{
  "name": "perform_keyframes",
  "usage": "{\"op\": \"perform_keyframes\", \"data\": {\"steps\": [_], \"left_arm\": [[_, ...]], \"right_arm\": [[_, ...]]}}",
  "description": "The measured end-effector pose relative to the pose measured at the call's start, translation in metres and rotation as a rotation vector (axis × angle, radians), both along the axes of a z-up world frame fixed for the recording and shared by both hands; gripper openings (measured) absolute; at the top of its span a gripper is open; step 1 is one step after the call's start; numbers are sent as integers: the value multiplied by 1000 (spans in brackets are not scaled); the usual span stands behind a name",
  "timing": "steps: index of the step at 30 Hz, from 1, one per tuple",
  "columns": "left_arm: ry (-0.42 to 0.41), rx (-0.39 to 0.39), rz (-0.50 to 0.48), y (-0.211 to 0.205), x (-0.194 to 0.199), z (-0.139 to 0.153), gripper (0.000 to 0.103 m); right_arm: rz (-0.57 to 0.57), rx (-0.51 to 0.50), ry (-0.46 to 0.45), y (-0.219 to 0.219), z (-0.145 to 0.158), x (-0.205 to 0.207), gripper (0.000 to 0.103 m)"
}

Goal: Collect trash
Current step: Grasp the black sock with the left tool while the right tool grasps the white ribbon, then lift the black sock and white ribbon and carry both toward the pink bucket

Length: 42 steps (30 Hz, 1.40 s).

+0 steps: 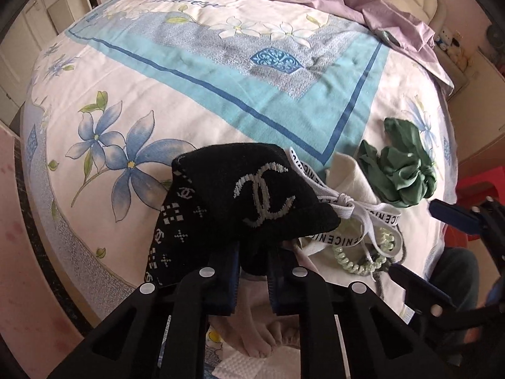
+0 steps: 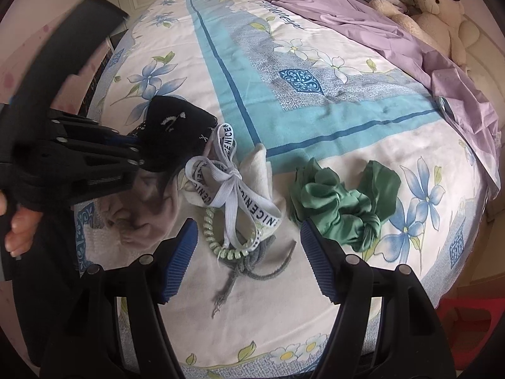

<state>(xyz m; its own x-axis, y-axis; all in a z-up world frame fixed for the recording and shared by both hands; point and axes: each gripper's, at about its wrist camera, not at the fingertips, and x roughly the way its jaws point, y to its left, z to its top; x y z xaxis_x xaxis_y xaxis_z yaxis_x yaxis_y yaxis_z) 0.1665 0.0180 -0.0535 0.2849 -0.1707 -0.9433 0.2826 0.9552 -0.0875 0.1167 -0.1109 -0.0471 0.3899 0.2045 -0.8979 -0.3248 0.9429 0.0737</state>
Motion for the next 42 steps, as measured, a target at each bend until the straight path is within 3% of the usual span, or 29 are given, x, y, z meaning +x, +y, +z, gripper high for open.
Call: {"op": "perform_keyframes", "data": {"steps": [10,11,14,15,30,42], "left_arm": [[-17,-42,20,15,2,18,15],[-16,-45,23,16,2,19,15],[-22,-50,37,22,0,24,15],[-25,-49,40,23,0,25,15],[-111,-51,53,21,-35,81,11],[-166,-30,-51,-44,-87,108,10]], "right_arm": [[50,-54,6,24,-18,30,57],[56,-62,15,27,-22,32,50],[73,-63,53,29,-28,35,13],[71,-59,51,29,-27,34,10],[12,86,-30,-6,47,-5,8],[-68,89,-80,-61,82,-65,8]]}}
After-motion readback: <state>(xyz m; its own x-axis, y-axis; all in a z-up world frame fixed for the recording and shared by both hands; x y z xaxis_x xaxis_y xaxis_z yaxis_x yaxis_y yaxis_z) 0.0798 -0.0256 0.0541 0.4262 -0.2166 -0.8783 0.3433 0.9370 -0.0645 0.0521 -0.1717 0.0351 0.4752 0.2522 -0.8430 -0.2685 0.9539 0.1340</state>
